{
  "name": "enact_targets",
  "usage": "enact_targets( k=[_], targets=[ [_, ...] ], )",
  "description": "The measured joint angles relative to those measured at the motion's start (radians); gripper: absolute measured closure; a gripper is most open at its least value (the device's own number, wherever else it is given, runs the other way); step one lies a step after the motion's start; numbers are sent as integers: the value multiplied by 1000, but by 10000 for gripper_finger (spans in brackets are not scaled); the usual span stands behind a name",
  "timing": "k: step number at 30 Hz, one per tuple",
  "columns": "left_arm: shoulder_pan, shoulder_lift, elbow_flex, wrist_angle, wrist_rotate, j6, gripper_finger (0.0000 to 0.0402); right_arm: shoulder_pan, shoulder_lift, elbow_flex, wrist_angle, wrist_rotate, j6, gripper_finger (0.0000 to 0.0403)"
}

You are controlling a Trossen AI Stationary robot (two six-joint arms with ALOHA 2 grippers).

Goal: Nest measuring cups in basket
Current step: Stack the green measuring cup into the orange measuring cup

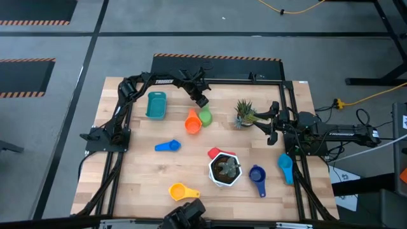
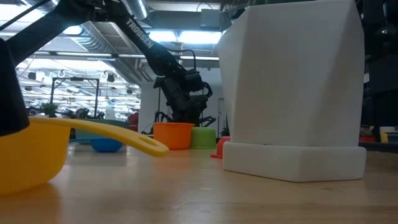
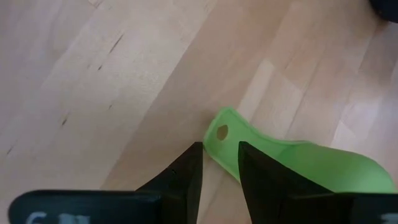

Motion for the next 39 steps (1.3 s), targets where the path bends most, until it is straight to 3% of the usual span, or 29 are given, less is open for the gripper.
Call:
enact_targets(
  k=[18, 39],
  targets=[
    [9, 0, 0, 0, -19, 0, 397, 0, 0, 0, 0, 0, 0, 226],
    [40, 0, 0, 7, -17, -2, 401, 0, 0, 0, 0, 0, 0, 226]
  ],
)
